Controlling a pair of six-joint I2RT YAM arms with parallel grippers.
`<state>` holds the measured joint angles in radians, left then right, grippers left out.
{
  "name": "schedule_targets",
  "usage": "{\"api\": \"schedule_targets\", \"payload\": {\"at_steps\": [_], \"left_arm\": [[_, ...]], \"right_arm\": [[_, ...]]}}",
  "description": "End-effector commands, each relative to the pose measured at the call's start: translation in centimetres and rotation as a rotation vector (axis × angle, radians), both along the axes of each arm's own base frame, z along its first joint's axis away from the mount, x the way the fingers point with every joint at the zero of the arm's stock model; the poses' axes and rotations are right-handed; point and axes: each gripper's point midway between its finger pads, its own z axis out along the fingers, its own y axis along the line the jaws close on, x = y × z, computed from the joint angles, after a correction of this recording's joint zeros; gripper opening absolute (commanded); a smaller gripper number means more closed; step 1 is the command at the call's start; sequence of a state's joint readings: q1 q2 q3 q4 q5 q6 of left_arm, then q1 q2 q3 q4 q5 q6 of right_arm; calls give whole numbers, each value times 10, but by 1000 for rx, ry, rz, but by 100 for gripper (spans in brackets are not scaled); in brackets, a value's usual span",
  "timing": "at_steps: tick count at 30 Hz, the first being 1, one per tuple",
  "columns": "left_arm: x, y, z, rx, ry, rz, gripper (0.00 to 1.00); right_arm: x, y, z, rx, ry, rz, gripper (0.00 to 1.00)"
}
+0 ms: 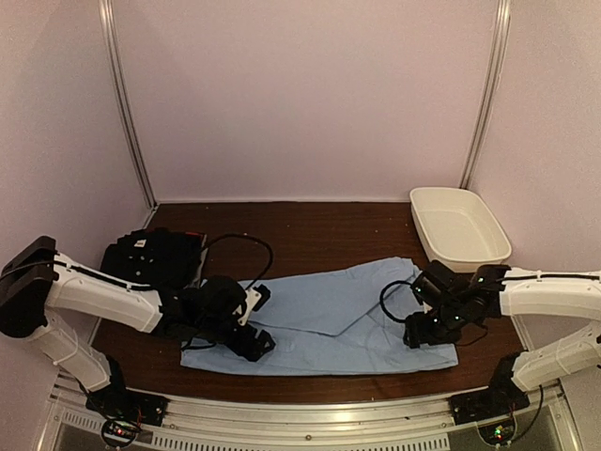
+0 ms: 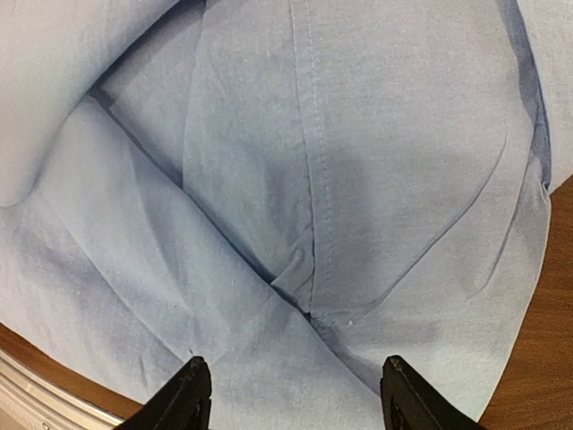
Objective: Fold and stack the long sleeve shirts
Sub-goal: Smooth out the rectangle-folded shirt at the center of the board.
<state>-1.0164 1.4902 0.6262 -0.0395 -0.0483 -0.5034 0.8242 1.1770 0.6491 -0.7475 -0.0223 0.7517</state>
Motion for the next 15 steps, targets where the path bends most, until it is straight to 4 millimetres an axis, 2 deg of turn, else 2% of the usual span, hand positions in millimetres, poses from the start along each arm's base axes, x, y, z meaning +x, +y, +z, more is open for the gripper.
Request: {"api": "schedule_targets", "payload": {"at_steps": [1, 5, 10, 15], "left_arm": [[-4, -6, 21, -55, -21, -39, 92], [0, -9, 33, -72, -51, -40, 93], [4, -18, 41, -89, -54, -46, 93], [7, -27, 43, -95, -48, -54, 93]], "right_arm": [[-14, -5, 5, 33, 31, -6, 66], [-25, -19, 9, 2, 46, -46, 66], [-29, -21, 15, 39, 32, -102, 66], [-43, -18, 14, 45, 49, -138, 64]]}}
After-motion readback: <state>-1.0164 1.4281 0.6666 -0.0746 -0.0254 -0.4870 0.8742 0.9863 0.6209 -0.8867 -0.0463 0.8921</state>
